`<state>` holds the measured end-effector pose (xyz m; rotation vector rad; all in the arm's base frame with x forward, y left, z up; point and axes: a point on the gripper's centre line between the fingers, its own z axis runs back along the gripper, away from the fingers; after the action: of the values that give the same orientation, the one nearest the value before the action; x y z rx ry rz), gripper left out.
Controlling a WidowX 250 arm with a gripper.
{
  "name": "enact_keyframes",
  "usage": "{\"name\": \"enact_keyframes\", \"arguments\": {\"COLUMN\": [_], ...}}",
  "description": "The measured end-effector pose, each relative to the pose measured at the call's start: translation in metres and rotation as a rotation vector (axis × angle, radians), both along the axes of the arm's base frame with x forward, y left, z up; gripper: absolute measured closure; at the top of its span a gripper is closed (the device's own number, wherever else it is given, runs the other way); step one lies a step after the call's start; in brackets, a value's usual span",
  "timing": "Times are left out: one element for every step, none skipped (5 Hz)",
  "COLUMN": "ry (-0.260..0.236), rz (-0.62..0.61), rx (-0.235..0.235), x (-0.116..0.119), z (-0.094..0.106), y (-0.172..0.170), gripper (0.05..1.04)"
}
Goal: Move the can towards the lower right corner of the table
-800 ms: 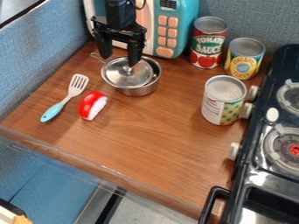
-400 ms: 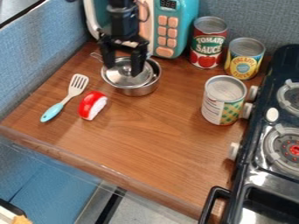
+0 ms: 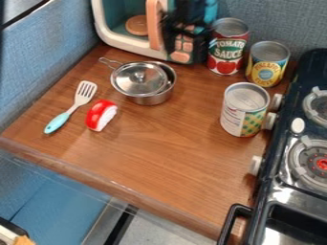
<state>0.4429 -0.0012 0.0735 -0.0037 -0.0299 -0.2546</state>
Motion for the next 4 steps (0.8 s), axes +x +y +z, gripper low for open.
{"name": "enact_keyframes", "arguments": {"ry": [0.023,0.057,0.072,0.135], "rz": [-0.025,-0.047,-0.082,-0.100], "rx": [0.026,0.052,0.089,0.131], "x": [0.025,0.027,0.023,0.010], "z": [-0.002,-0.011,-0.020,-0.049], "y": [-0.046,-0.085,-0.102,-0.105], "gripper": [0.083,0.083,0.083,0.083]}}
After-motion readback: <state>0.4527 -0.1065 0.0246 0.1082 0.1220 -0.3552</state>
